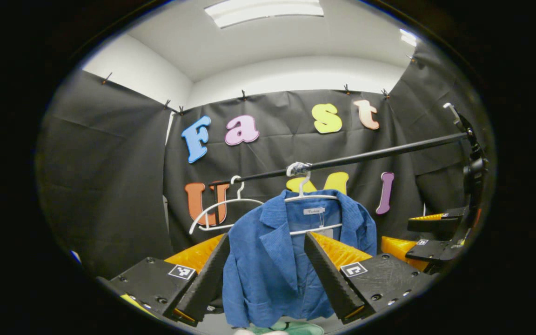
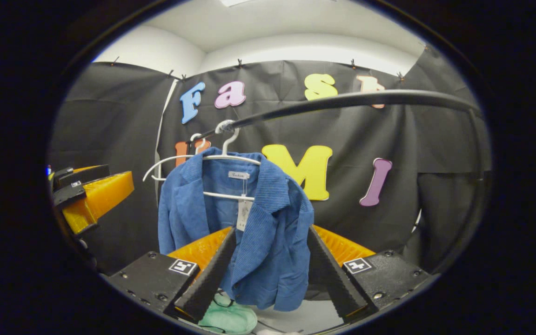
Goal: Grasp the clothes on the hanger with both hands and then place them into the laundry hamper below.
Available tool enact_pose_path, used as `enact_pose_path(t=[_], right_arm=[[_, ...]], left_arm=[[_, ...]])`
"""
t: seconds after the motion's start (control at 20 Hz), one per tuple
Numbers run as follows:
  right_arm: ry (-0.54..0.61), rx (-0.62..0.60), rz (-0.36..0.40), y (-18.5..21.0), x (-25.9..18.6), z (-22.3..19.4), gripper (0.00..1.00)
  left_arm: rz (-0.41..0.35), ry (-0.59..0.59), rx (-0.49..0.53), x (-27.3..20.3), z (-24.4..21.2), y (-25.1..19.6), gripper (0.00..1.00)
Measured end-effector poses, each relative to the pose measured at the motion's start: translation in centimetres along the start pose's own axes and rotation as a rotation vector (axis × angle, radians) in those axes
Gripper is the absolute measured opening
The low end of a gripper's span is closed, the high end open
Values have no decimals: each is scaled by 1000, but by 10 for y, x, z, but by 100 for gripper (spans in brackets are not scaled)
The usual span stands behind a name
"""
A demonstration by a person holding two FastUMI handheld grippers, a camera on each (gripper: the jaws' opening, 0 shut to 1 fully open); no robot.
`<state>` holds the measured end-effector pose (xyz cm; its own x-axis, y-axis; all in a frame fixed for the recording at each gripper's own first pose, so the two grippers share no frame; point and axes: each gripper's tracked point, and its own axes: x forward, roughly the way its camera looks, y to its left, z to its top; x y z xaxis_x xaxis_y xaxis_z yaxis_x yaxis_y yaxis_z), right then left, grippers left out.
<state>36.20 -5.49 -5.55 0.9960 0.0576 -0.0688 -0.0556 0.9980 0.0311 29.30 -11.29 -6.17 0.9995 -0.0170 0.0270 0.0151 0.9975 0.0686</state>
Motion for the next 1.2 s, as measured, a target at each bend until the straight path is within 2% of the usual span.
enact_pose_path(t=[0.25, 0.6, 0.7, 0.75, 0.95, 1.0, 1.05, 1.1, 1.2], right_arm=[[-6, 8, 11, 6, 59, -4, 97], [4, 24, 1, 0, 116, -8, 100], [9, 31, -5, -2, 129, -9, 96], [13, 40, -4, 0, 134, -10, 99], [19, 88, 12, 1, 148, -18, 99], [23, 104, 25, 3, 149, -21, 95], [20, 119, 43, 5, 151, -20, 91], [15, 131, 71, 11, 151, -20, 82], [2, 154, 99, 14, 152, -18, 58]], left_arm=[[11, 28, -3, 52, -27, -15, 97], [46, 109, -5, 109, -69, -19, 98], [54, 114, 2, 123, -76, -19, 97], [52, 122, 3, 129, -80, -20, 97], [67, 137, -32, 140, -92, -16, 98], [75, 136, -30, 143, -95, -12, 98], [74, 138, -30, 144, -98, -13, 84], [74, 141, -29, 146, -100, -13, 83], [63, 152, -29, 145, -103, -16, 67]])
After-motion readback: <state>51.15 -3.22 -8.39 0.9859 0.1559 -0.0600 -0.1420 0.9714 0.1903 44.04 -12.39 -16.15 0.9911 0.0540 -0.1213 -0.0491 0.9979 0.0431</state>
